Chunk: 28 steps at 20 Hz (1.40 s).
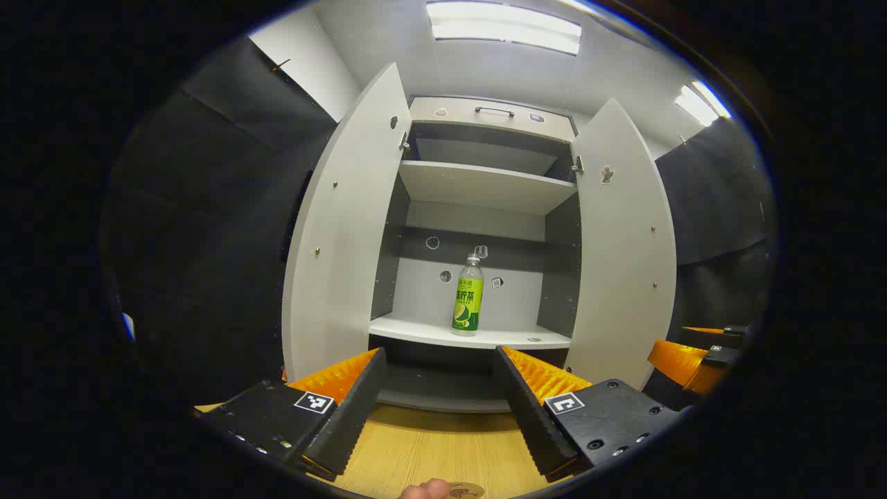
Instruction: Grasp the bottle in the cabinet with the left hand and place it on the coaster, then close the right door with the right hand and the left door with the left hand.
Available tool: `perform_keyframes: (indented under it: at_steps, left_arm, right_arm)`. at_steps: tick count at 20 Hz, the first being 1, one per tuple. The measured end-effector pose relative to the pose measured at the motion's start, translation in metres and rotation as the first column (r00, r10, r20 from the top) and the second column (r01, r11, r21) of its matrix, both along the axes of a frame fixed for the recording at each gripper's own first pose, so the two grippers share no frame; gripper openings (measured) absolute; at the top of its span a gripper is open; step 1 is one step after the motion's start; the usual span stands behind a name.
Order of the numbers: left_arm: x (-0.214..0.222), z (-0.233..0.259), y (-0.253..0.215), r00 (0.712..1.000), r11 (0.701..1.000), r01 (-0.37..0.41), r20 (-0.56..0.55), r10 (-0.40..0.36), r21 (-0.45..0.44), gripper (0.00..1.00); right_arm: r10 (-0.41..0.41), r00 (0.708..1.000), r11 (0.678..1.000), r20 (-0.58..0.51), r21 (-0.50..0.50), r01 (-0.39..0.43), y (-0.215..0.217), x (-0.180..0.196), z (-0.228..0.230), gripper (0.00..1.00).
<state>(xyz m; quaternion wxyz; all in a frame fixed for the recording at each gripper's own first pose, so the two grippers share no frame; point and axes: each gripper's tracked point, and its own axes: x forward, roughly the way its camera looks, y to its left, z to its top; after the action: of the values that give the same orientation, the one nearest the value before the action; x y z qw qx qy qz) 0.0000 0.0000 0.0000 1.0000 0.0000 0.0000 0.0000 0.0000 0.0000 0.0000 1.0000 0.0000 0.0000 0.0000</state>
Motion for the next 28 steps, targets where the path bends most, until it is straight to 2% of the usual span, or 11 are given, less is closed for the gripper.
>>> perform_keyframes:
  at_steps: [5,12,13,15,16,17,19,20,22,28]
  left_arm:
    - [-0.003,0.007,0.009,0.998,0.999,-0.047,0.041,0.046,0.019,0.95]
    - [-0.005,0.006,0.011,0.999,0.999,-0.049,0.024,0.048,0.019,0.95]
    - [-0.006,0.006,0.01,0.999,0.999,-0.047,0.021,0.046,0.018,0.99]
    - [-0.006,0.004,0.009,0.999,0.999,-0.043,0.013,0.043,0.02,0.99]
    - [-0.005,0.003,0.008,0.999,0.999,-0.034,0.007,0.033,0.02,0.99]
    - [-0.003,0.001,0.004,1.0,1.0,-0.01,-0.003,0.01,0.012,0.95]
    - [0.004,-0.002,-0.006,0.999,0.999,0.04,-0.029,-0.041,-0.024,0.99]
    - [0.009,-0.003,-0.008,0.998,0.998,0.054,-0.036,-0.056,-0.035,0.95]
    - [0.023,-0.001,-0.01,0.996,0.997,0.073,-0.042,-0.074,-0.035,0.95]
    - [0.103,0.009,-0.031,0.982,0.984,0.174,-0.064,-0.176,-0.037,0.94]
  right_arm:
    - [0.009,1.0,1.0,-0.005,-0.021,-0.009,-0.001,0.001,0.003,1.0]
    - [0.025,1.0,1.0,-0.015,-0.001,-0.025,0.001,0.0,0.0,1.0]
    - [0.026,1.0,1.0,-0.017,0.0,-0.026,0.001,0.0,0.0,1.0]
    - [0.028,0.999,1.0,-0.019,0.003,-0.028,0.002,0.001,-0.001,1.0]
    - [0.029,0.999,1.0,-0.019,0.005,-0.029,0.001,0.001,0.0,1.0]
    - [0.03,0.999,1.0,-0.02,0.007,-0.03,0.001,0.002,0.0,1.0]
    - [0.031,0.999,0.999,-0.026,0.009,-0.031,0.001,0.002,-0.001,1.0]
    - [0.032,0.999,0.999,-0.029,0.01,-0.032,0.001,0.003,-0.003,1.0]
    - [0.033,0.999,0.999,-0.033,0.01,-0.032,0.001,0.004,-0.004,1.0]
    - [0.011,1.0,1.0,-0.028,0.008,-0.011,-0.004,0.002,-0.001,1.0]
